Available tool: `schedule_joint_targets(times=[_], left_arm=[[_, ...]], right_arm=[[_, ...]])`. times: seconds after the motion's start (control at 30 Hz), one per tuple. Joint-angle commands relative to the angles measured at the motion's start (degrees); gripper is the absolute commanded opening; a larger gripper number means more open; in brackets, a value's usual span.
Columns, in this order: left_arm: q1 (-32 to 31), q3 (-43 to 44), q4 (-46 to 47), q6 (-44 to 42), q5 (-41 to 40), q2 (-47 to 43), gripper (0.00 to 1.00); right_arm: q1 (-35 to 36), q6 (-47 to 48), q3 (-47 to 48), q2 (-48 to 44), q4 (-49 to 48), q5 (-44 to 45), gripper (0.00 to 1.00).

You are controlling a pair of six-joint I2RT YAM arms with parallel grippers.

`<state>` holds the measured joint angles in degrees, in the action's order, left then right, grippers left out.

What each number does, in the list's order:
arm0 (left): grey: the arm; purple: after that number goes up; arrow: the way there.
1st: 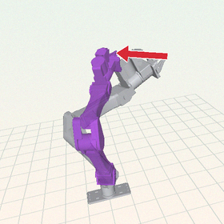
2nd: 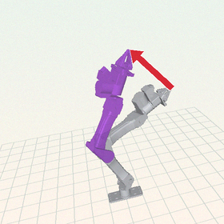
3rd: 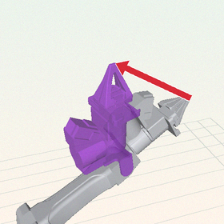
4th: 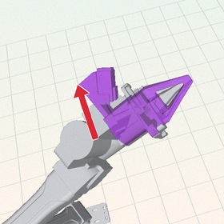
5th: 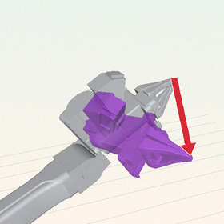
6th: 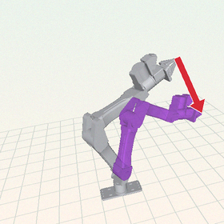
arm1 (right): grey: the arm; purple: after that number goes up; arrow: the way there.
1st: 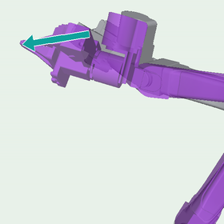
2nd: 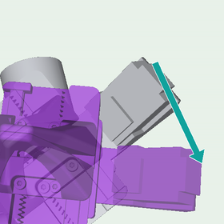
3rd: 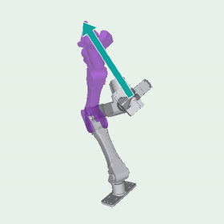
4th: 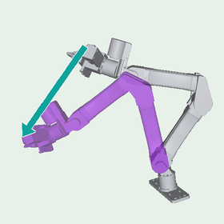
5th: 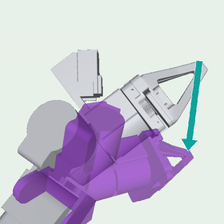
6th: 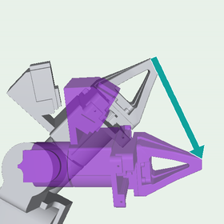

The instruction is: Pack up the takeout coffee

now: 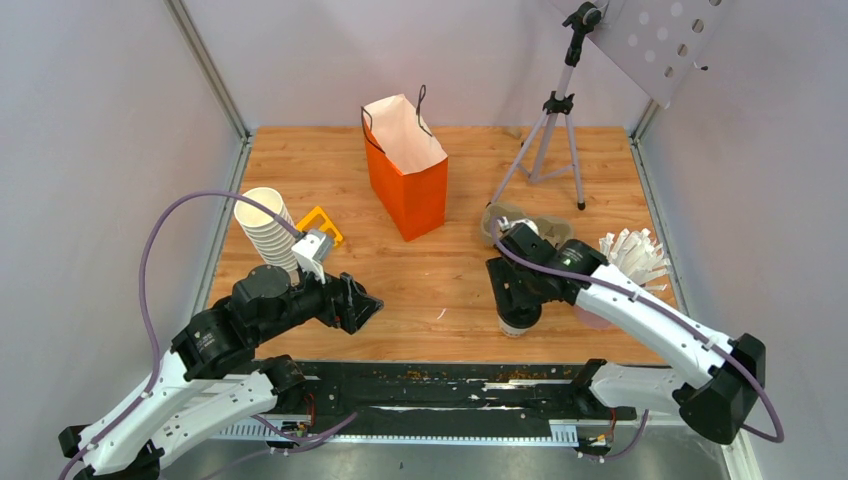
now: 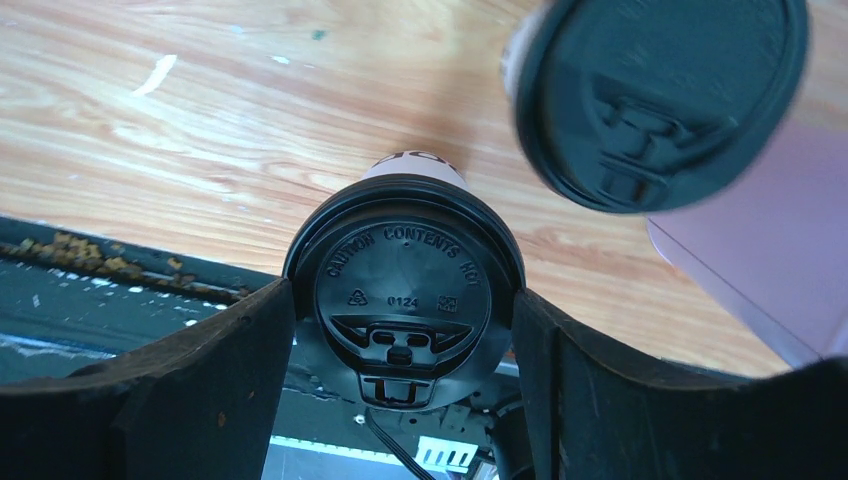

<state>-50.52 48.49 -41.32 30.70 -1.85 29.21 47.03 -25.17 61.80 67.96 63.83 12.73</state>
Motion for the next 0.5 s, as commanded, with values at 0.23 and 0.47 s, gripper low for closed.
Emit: schedule_joint_targets(times=[0.23, 0.47], left_arm=[[0.1, -0.7, 3.2, 0.7, 2.7, 0.3, 1.0], [0.1, -0.6, 3.1, 1.2, 2.5, 0.5, 1.0]], right_arm=[[-11.3, -4.2, -8.0, -10.0, 0.2, 6.2, 0.74], [-16.5, -2.0, -10.4, -11.2, -3.8, 5.6, 0.74]])
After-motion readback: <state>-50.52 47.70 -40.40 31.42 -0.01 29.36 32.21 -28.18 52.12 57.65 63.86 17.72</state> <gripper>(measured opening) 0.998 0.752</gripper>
